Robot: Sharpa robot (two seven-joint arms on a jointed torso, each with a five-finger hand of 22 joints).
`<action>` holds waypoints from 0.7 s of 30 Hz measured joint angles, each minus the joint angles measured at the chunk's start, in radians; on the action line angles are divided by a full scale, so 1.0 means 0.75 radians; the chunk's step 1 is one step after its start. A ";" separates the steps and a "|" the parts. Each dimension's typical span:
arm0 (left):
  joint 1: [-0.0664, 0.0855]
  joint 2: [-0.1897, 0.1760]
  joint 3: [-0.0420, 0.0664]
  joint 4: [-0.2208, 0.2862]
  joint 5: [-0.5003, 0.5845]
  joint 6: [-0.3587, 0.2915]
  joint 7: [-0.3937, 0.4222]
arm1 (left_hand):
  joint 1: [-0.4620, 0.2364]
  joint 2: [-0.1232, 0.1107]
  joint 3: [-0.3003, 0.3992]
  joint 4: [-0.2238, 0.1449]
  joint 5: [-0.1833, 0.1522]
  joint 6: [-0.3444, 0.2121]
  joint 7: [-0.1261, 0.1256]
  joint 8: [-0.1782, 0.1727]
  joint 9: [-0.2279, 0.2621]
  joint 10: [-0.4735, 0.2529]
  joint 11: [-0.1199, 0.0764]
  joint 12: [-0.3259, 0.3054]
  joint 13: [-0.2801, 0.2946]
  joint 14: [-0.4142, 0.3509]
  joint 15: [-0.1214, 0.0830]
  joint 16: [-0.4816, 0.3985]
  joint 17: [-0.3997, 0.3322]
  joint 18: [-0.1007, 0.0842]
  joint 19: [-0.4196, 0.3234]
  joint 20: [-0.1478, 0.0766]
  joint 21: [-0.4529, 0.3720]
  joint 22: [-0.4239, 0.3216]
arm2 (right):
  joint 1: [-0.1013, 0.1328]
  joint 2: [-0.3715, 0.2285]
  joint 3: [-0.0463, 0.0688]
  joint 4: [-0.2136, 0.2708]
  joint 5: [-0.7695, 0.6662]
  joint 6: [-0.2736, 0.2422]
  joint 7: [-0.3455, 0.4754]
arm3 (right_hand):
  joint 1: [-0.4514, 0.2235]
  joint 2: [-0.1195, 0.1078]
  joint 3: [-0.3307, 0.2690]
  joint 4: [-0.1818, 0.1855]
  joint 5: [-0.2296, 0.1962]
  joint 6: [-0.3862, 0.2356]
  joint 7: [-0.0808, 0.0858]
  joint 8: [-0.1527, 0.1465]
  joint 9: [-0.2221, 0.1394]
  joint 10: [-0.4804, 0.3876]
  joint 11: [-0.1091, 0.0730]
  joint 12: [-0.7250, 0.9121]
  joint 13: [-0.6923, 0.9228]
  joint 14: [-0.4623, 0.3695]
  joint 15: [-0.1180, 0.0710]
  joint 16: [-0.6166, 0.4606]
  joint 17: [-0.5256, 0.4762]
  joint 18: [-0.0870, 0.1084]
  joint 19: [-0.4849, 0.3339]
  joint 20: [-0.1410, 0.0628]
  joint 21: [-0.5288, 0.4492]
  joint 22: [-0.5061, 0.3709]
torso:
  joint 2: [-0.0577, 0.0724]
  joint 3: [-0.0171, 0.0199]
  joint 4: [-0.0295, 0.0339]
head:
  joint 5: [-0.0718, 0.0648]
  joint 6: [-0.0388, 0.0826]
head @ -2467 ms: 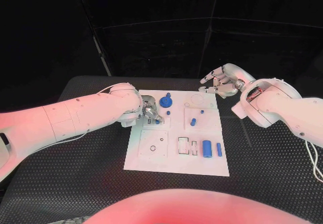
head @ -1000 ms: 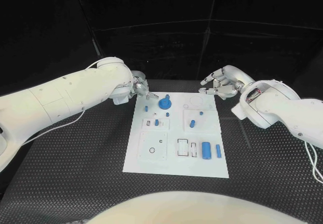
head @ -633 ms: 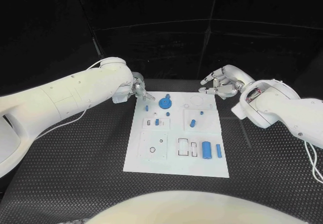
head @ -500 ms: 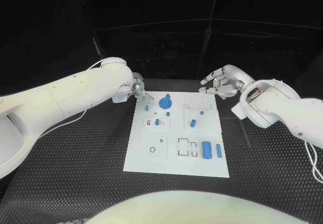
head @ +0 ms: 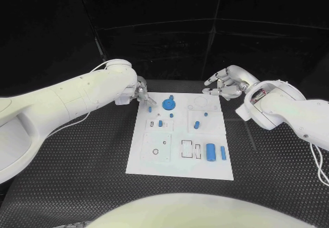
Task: Assemble the parts on the task board
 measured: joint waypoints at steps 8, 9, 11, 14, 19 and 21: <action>-0.002 0.010 -0.003 -0.008 -0.002 0.024 0.000 | 0.025 0.025 -0.016 0.001 0.000 0.024 -0.005 0.000 -0.010 0.005 -0.005 0.009 0.002 0.000 0.000 0.000 0.000 0.000 0.003 -0.003 0.000 0.008 | 0.000 0.002 0.000 -0.002 0.000 0.000 0.000 | 0.000 0.000 0.000 0.000 0.005 0.000 0.000 0.000 0.000 0.000 0.000 0.000 0.000 0.000 0.000 0.000 0.000 0.000 0.000 0.000 0.000 0.000 | -0.001 0.0005 0.0000 | 0.000 -0.002; -0.002 0.010 -0.003 -0.009 -0.002 0.026 0.000 | 0.027 0.027 -0.016 0.001 0.000 0.033 -0.005 0.000 -0.011 0.005 -0.005 0.009 0.002 0.000 0.000 0.000 0.000 0.000 0.005 -0.005 0.000 0.008 | 0.000 0.002 0.000 -0.002 0.000 0.000 0.001 | 0.000 0.000 0.000 0.000 0.005 0.000 0.000 0.000 0.000 0.000 0.000 0.000 0.000 0.000 0.000 0.000 0.000 0.000 0.000 0.000 0.000 0.000 | -0.001 0.0006 0.0000 | 0.000 -0.003; -0.003 0.010 -0.003 -0.009 -0.002 0.029 0.000 | 0.038 0.038 -0.021 -0.004 0.000 0.040 -0.008 0.000 -0.015 0.010 -0.010 0.014 0.004 0.000 0.000 0.000 0.000 0.000 0.005 -0.005 0.002 0.010 | 0.000 0.002 0.000 -0.002 0.000 0.000 0.001 | 0.000 0.000 0.000 0.000 0.005 0.000 0.000 0.000 0.000 0.000 0.000 0.000 0.000 0.000 0.000 0.000 0.000 0.000 0.000 0.000 0.000 0.000 | -0.001 0.0009 0.0000 | 0.000 -0.003; -0.003 0.012 -0.004 -0.010 -0.001 0.036 0.000 | 0.053 0.039 -0.029 -0.005 0.000 0.049 -0.008 0.000 -0.018 0.012 -0.012 0.015 0.004 0.000 0.000 0.000 0.000 0.000 0.005 -0.005 0.005 0.011 | 0.000 0.003 0.000 -0.003 0.000 0.000 0.001 | 0.000 0.000 0.000 0.000 0.005 0.000 0.000 0.000 0.000 0.000 0.000 0.000 0.000 0.000 0.000 0.000 0.000 0.000 0.000 0.000 0.000 0.000 | -0.001 0.0012 0.0000 | 0.000 -0.003; -0.003 0.016 -0.004 -0.012 0.006 0.049 0.000 | 0.066 0.040 -0.033 -0.008 0.000 0.054 -0.013 0.000 -0.022 0.012 -0.012 0.015 0.002 0.000 0.000 0.000 0.000 0.000 0.004 -0.005 0.005 0.011 | 0.000 0.005 0.000 -0.004 0.000 0.000 0.001 | 0.000 0.000 0.000 0.000 0.005 0.000 0.000 0.000 0.000 0.000 0.000 0.000 0.000 0.000 0.000 0.000 0.001 0.000 0.000 0.000 0.000 0.000 | -0.001 0.0014 0.0008 | 0.000 -0.005; -0.003 0.018 -0.004 -0.013 0.009 0.054 0.000 | 0.074 0.046 -0.033 -0.008 0.000 0.054 -0.013 0.000 -0.022 0.012 -0.012 0.015 0.002 0.000 0.000 0.000 0.000 0.000 0.005 -0.005 0.005 0.011 | 0.000 0.006 0.000 -0.005 0.000 0.000 0.001 | 0.000 0.000 0.000 0.000 0.005 0.000 0.000 0.000 0.000 0.000 0.000 0.000 0.000 0.000 0.000 0.000 0.001 0.000 0.000 0.000 0.000 0.000 | -0.001 0.0014 0.0008 | 0.000 -0.006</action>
